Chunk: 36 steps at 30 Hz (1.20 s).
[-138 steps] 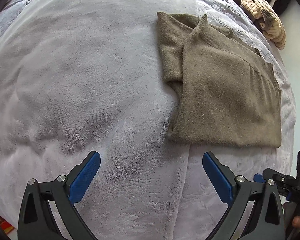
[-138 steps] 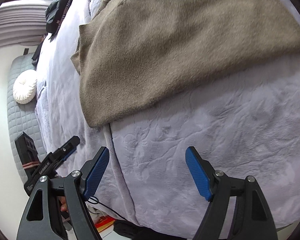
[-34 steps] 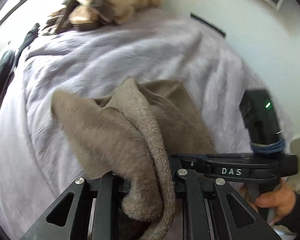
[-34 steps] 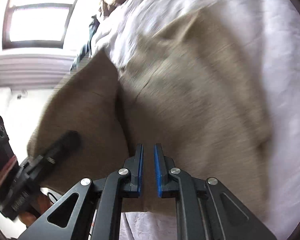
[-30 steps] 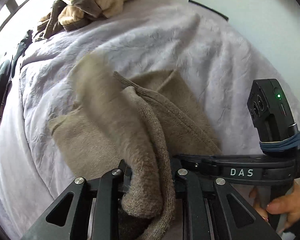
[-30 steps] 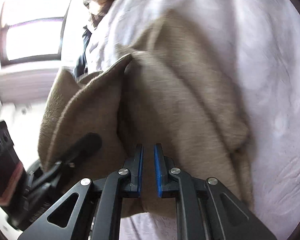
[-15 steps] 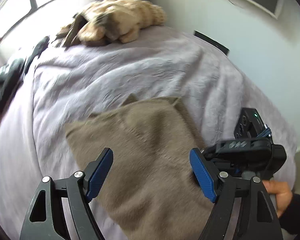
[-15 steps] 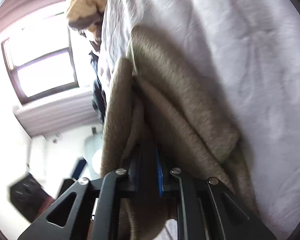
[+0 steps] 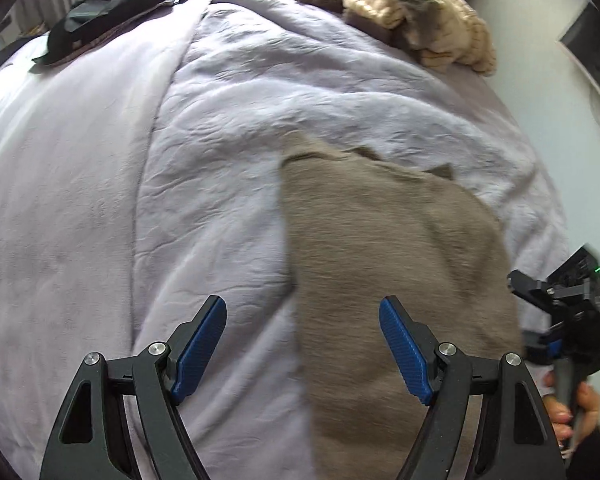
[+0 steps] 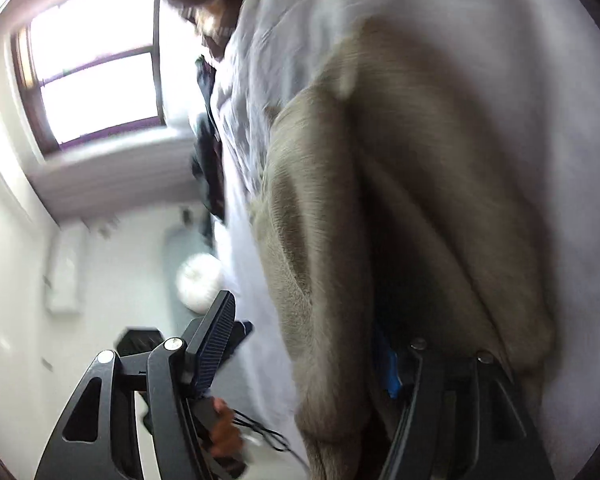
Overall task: Fold small clothes
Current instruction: 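Open the left tool and press the fold while the right tool holds the edge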
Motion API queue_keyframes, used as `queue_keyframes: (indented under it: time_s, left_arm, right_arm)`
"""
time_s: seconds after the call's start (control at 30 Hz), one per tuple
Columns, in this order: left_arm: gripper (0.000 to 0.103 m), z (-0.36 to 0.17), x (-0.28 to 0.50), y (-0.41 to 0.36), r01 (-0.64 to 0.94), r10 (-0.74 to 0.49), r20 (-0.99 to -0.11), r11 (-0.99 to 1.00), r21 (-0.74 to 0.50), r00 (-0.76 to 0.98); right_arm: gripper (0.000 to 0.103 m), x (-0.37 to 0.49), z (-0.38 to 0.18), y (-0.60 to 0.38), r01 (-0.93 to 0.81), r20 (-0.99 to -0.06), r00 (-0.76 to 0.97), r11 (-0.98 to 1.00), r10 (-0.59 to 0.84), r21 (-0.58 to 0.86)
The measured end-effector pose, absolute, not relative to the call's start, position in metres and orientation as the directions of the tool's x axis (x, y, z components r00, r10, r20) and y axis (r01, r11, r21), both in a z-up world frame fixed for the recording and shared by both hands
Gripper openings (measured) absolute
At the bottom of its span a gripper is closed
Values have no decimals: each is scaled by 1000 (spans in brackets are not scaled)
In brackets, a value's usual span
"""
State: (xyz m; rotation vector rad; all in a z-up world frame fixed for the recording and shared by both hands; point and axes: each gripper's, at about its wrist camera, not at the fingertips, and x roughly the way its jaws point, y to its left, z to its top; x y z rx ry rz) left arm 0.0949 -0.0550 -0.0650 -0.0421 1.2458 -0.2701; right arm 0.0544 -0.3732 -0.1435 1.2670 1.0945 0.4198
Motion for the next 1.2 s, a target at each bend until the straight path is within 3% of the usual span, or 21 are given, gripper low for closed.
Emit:
queue_keyframes:
  time_s: [0.03, 0.07, 0.1, 0.13, 0.27, 0.37, 0.5, 0.6, 0.9, 1.2]
  left_arm:
    - [80, -69, 96, -55, 178, -205, -933, 971, -157, 297]
    - [80, -71, 97, -56, 179, -194, -935, 973, -145, 297]
    - [80, -72, 98, -56, 182, -196, -936, 972, -146, 293]
    - [80, -71, 98, -57, 186, -207, -933, 970, -156, 296]
    - [80, -60, 94, -73, 245, -229, -911, 958, -149, 342]
    - [80, -68, 94, -94, 296, -232, -919, 945, -136, 319]
    - [80, -95, 93, -112, 326, -199, -941, 940, -103, 275]
    - [86, -101, 93, -108, 300, -215, -942, 945, -133, 259]
    - [86, -81, 82, -79, 285, -169, -939, 955, -81, 299]
    - [86, -90, 59, -56, 241, -143, -953, 967, -78, 265]
  right_arm:
    - [49, 62, -137, -366, 287, -484, 426, 393, 764, 874]
    - [15, 67, -132, -359, 276, -539, 395, 464, 744, 842]
    - [15, 76, -122, -349, 251, -638, 348, 588, 687, 769]
    - [15, 81, -113, -342, 213, -681, 342, 653, 647, 727]
    - [15, 73, -55, -340, 36, -630, 492, 709, 601, 704]
    - [15, 64, -63, -363, 92, -624, 529, 692, 576, 716]
    - [15, 46, -119, -394, 281, -694, 482, 656, 535, 701]
    - [15, 34, -143, -406, 336, -655, 512, 572, 556, 748]
    - [20, 42, -110, -407, 328, -803, 466, 771, 370, 546]
    - [23, 12, -104, -429, 388, -751, 500, 664, 431, 639]
